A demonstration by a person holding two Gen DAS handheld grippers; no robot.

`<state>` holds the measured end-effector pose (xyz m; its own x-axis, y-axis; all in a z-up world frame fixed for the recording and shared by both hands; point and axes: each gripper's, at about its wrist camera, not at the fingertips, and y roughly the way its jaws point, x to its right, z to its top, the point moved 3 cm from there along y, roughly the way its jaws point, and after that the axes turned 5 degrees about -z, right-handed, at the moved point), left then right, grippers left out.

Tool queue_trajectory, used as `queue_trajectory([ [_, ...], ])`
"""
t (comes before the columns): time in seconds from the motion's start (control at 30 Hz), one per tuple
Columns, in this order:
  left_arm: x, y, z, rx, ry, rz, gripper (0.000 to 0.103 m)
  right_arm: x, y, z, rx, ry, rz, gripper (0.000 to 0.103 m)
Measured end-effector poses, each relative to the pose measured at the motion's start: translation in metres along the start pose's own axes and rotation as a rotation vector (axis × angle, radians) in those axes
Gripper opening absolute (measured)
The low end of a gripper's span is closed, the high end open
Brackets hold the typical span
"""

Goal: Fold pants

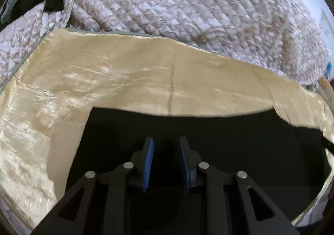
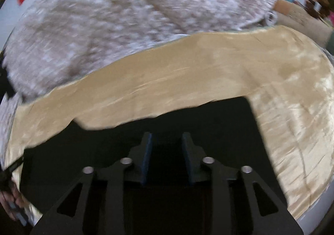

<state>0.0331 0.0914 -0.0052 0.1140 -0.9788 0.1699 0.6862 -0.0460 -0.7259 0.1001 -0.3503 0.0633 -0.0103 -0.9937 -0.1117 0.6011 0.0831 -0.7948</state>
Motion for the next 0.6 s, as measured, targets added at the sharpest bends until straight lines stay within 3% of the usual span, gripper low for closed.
queue_trajectory([
  [0.27, 0.03, -0.026, -0.049, 0.01, 0.087, -0.009, 0.029, -0.055, -0.012, -0.054, -0.035, -0.153, 0.08, 0.041],
  [0.43, 0.037, -0.023, -0.057, 0.008, 0.136, 0.006, 0.033, -0.081, -0.012, -0.084, -0.058, -0.239, 0.102, 0.044],
  [0.6, 0.036, -0.023, -0.057, 0.014, 0.13, 0.014, 0.037, -0.091, -0.007, -0.091, -0.048, -0.305, 0.067, 0.047],
])
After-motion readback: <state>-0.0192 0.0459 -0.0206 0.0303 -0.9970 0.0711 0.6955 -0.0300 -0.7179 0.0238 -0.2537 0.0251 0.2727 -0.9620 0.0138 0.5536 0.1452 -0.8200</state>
